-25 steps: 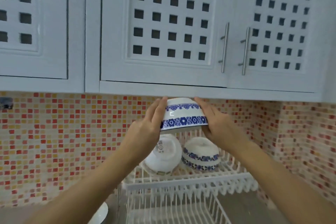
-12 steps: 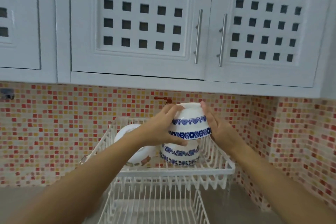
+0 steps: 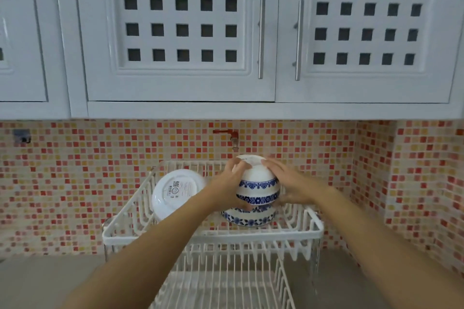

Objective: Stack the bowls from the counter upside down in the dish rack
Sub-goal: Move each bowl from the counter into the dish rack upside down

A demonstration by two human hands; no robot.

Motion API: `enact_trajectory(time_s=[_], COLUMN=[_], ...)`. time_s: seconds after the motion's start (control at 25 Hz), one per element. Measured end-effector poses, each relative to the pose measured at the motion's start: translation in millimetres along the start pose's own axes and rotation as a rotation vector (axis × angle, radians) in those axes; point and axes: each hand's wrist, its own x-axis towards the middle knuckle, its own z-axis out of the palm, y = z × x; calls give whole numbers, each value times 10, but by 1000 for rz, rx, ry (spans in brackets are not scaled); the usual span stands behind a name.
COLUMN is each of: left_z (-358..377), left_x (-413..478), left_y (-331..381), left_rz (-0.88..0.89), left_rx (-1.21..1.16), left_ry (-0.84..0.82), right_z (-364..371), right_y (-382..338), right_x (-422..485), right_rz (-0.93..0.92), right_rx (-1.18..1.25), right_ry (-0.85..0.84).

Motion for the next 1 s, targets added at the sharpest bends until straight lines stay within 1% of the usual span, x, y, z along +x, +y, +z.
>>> enact_trajectory(time_s=[0.28,0.48,0.68,1.0], left_z=[195,226,297,339], left_x=[101,136,122,98], left_y=[-94,-127,-129,-139], left_rz=[-43,-41,-62,-72], left_rx=[72,51,24,74], left_ry=[-38,-66,-115,-125], right_z=[197,219,257,231], right_y=[38,52,28,26], right_x=[130,197,170,138], right_rz=[44,75,75,58], right_rx=[-7,42,13,-33], right_ry=[-47,-81,-124,-92])
